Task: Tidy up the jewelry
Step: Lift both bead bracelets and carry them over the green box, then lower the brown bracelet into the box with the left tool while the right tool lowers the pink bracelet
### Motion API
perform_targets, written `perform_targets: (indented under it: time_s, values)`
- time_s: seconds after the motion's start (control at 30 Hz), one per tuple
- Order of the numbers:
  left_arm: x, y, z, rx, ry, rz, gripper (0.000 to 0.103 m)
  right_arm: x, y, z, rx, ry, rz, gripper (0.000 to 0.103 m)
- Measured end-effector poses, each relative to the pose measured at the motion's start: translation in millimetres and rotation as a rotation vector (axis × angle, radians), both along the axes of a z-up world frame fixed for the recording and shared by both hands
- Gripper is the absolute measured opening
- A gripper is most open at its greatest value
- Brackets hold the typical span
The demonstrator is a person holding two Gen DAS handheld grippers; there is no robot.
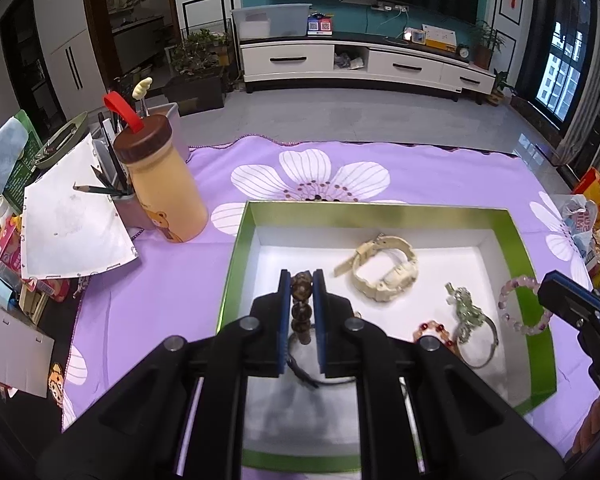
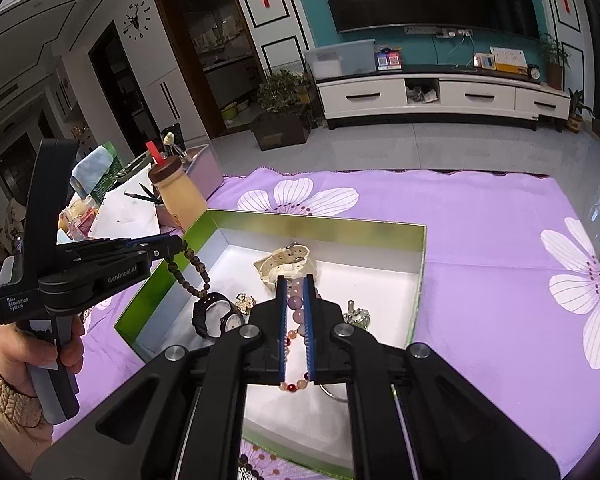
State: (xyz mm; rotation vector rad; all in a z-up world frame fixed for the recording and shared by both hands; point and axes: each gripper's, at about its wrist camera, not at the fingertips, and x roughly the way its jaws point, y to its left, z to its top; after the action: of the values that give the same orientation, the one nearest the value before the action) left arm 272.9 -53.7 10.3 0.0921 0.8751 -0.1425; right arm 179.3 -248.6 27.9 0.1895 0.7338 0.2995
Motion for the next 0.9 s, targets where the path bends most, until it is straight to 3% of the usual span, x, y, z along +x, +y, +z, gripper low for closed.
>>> perform_targets:
  time_s: [0.43,0.9]
  values:
    - [35,0,-19,0.018,0.040,0.015,0.010,38,-1,-17,0.011,0.066,-0.017,0.007]
    - [48,-9,-36,0.044,0.080,0.000,0.010,64,-2,-31,-0.001,0.141,-0.030,0.007]
